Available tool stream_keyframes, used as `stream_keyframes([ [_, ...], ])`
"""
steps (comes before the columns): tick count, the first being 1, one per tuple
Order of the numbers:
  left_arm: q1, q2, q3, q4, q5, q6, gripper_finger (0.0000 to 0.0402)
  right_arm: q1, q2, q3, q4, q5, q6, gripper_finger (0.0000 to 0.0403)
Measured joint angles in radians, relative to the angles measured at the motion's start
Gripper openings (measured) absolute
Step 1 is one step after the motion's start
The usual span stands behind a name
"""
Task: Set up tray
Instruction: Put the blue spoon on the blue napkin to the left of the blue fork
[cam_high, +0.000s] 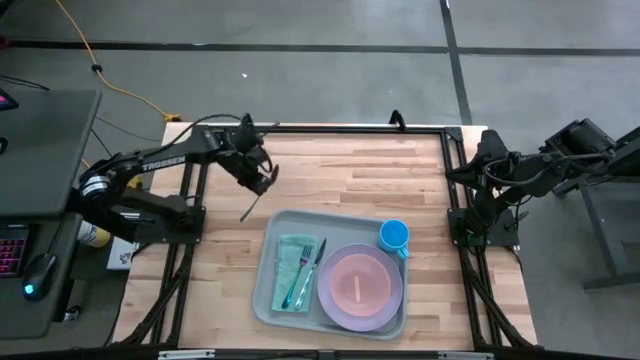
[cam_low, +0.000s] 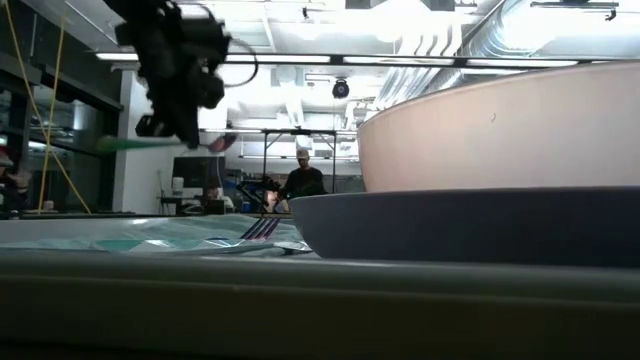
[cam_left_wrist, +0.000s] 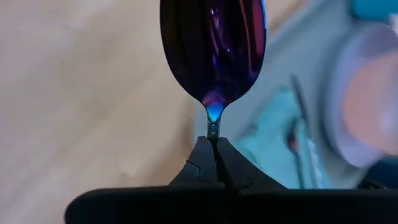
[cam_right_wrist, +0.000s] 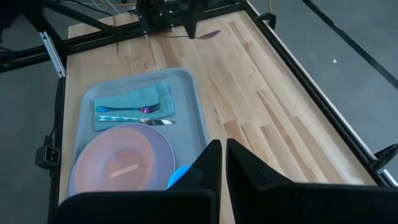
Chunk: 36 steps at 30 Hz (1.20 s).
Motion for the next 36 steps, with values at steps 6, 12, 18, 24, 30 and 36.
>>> stream_keyframes([
  [6,-0.240,-0.090,0.000,0.046,-0.031,-0.193,0.0012,0.000,0.000,0.000,0.000,-0.027,-0.026,0.0000],
  [12,-0.508,-0.106,0.000,0.114,-0.191,-0.443,0.0012,0.000,0.000,0.000,0.000,-0.041,-0.043,0.0000],
  [18,-0.728,-0.089,0.001,0.199,-0.400,-0.661,0.0012,0.000,0.000,0.000,0.000,-0.050,-0.057,0.0000],
  [24,-0.907,-0.064,0.001,0.203,-0.648,-0.911,0.0012,0.000,0.000,0.000,0.000,-0.071,-0.071,0.0000],
  [30,-1.018,0.027,0.003,0.221,-0.777,-1.121,0.0012,0.000,-0.001,0.000,0.000,-0.082,-0.075,0.0000],
  [36,-1.071,0.159,0.008,0.242,-0.787,-1.272,0.0012,0.000,-0.001,0.000,0.000,-0.090,-0.078,0.0000],
])
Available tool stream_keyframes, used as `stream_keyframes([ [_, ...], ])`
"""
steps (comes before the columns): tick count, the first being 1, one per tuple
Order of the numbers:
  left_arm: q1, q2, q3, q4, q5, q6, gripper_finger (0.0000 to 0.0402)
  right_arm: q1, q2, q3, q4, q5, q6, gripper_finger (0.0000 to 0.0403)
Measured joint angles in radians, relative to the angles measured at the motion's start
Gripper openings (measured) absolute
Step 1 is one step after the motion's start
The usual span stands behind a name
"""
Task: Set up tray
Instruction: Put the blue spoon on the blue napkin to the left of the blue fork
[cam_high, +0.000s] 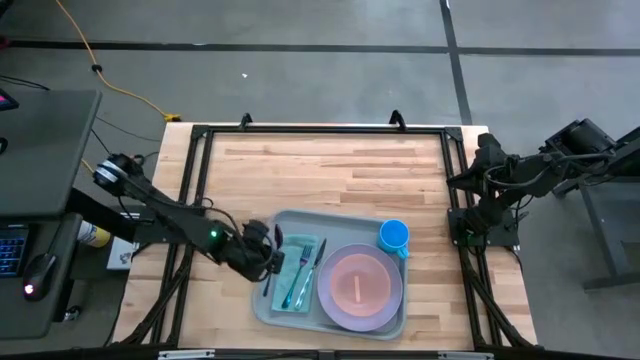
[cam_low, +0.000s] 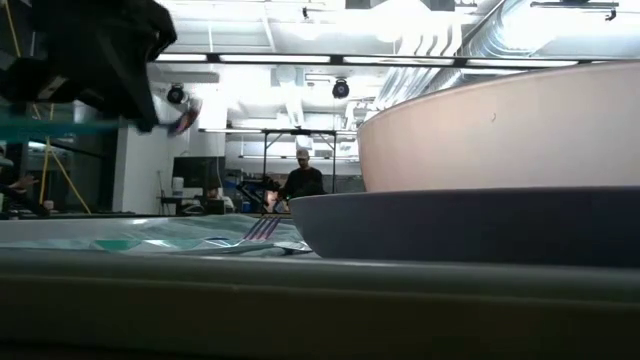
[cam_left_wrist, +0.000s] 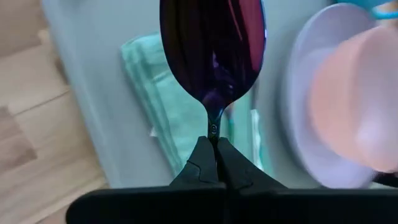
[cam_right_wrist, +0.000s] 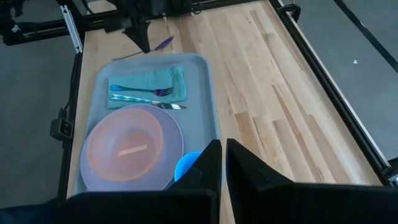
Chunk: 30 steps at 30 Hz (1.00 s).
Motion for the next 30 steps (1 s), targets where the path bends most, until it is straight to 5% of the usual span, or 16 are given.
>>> stream_keyframes([
  [7,0.023,0.175,0.138,-0.067,0.008,-0.035,0.0012,0.000,0.000,0.000,0.000,0.000,0.000,0.0000],
  [18,0.090,0.367,0.451,-0.456,0.056,-0.035,0.0012,0.000,0.000,0.000,0.000,-0.002,0.011,0.0000],
  [30,0.124,0.519,0.504,-0.442,0.135,-0.034,0.0012,0.000,0.000,0.000,0.000,-0.002,0.015,0.0000],
])
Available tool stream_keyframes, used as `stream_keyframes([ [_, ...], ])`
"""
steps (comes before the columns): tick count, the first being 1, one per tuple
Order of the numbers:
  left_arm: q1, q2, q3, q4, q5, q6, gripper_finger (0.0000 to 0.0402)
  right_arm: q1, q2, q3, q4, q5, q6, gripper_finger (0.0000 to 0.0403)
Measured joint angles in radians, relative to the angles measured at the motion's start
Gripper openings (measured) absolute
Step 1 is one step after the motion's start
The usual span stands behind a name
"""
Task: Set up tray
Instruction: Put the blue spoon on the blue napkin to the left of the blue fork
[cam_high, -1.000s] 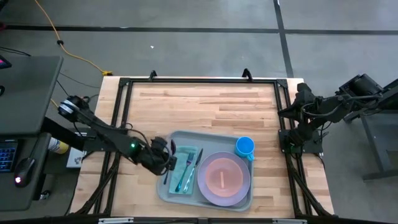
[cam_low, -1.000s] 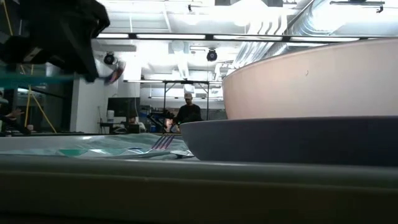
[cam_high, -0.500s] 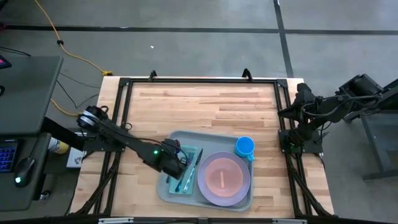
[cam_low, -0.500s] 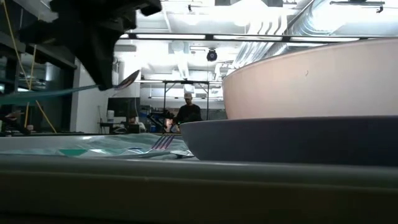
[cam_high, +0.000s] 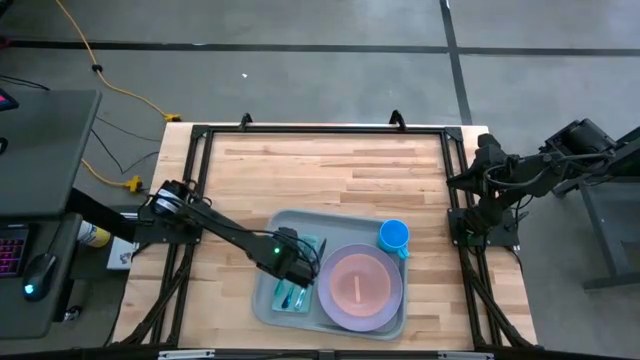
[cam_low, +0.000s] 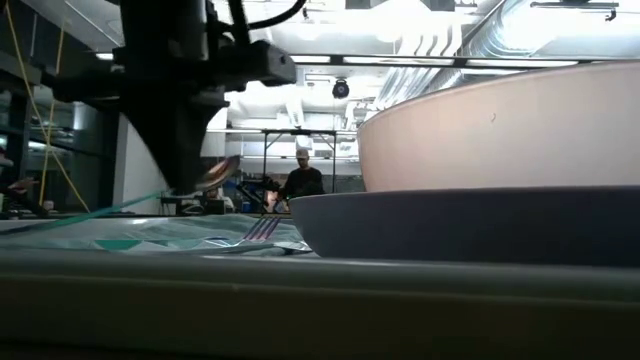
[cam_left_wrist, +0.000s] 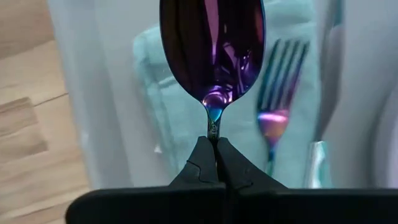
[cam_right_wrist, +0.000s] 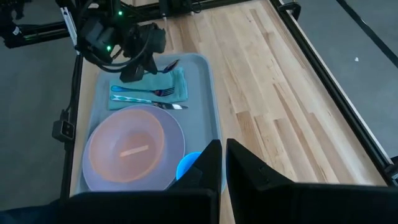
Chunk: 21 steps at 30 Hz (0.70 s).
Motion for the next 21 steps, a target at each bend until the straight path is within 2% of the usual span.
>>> stream_keyframes([
  [21,-0.032,0.006,0.000,0.015,0.031,0.011,0.0012,0.000,0.000,0.000,0.000,-0.001,-0.015,0.0000],
])
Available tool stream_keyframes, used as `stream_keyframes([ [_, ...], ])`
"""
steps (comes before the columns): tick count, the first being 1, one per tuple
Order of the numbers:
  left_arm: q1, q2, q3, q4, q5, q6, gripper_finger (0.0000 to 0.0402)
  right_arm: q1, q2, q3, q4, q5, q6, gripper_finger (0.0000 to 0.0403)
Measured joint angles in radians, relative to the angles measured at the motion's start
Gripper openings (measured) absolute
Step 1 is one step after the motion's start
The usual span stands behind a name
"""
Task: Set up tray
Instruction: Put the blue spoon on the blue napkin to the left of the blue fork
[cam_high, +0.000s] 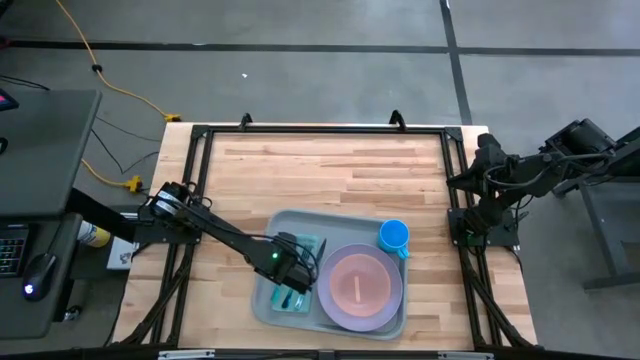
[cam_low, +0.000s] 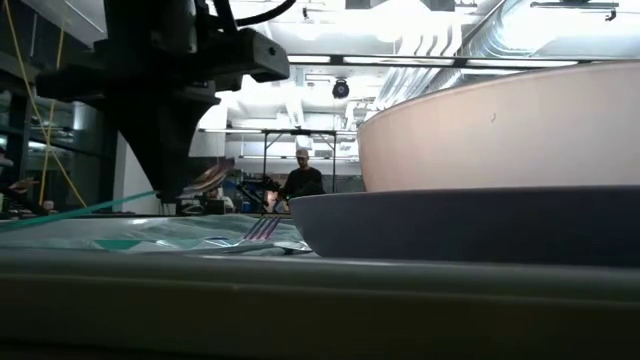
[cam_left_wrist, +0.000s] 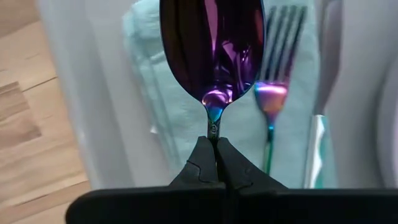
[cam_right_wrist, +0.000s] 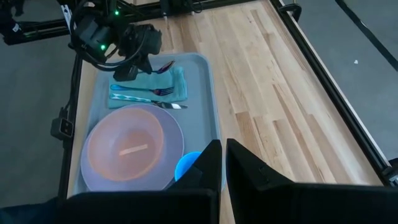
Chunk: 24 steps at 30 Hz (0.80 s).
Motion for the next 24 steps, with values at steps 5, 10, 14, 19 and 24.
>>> stream_keyframes([
  [5,0.000,0.020,-0.001,0.041,0.001,0.012,0.0012,0.000,0.000,0.000,0.000,0.000,-0.007,0.0000],
  [10,0.000,0.063,-0.002,0.068,0.041,0.012,0.0012,0.000,0.000,0.000,0.000,-0.005,-0.010,0.0000],
  [14,0.000,0.088,0.002,0.093,0.058,0.004,0.0012,0.000,0.000,0.000,0.000,-0.016,-0.010,0.0000],
  [19,0.001,0.099,0.019,0.040,0.072,-0.031,0.0012,0.000,0.000,0.000,0.000,-0.026,-0.010,0.0000],
  [24,0.033,0.102,0.041,-0.034,0.071,-0.030,0.0012,0.000,0.000,0.000,0.000,-0.030,-0.010,0.0000],
])
